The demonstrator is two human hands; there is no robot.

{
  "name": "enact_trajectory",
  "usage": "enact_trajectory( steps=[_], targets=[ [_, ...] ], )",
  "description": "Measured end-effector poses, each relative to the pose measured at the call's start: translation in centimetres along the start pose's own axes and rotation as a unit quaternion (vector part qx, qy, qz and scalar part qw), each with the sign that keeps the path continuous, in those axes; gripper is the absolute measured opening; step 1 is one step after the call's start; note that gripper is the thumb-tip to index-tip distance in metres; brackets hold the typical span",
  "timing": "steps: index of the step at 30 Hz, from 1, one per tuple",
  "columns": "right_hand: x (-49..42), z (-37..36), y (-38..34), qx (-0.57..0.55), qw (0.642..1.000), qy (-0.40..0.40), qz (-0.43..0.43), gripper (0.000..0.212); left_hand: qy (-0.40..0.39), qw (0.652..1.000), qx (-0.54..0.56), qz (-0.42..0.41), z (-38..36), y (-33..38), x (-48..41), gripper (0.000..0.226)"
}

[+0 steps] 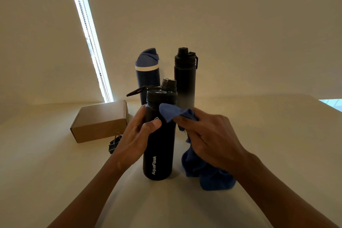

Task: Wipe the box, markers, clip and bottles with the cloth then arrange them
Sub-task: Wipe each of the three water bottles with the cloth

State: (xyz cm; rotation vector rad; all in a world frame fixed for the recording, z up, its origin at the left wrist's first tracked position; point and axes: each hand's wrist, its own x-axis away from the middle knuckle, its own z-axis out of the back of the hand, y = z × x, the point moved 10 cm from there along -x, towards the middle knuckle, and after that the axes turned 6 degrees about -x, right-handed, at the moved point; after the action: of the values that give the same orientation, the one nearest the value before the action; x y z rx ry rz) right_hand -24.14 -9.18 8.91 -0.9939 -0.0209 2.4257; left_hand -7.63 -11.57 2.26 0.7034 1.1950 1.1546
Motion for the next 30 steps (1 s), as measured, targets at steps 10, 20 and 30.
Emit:
enact_trajectory(
  steps=[10,20,30],
  targets=[
    [0.0,-2.5,3.0,-0.023,0.998,-0.024,-0.051,0.057,-0.013,1.000,-0.018,0.004,0.7,0.2,-0.2,0.093],
    [-0.9,-1.4,3.2,-0.130,0.987,0.025,-0.094,0.067,-0.029,0.998,-0.047,-0.001,0.7,0.3,-0.3,0.074],
    [0.2,1.3,2.3,0.016,0.995,0.082,-0.061,0.045,-0.040,0.998,-0.039,-0.006,0.6,0.3,-0.2,0.070]
  ],
)
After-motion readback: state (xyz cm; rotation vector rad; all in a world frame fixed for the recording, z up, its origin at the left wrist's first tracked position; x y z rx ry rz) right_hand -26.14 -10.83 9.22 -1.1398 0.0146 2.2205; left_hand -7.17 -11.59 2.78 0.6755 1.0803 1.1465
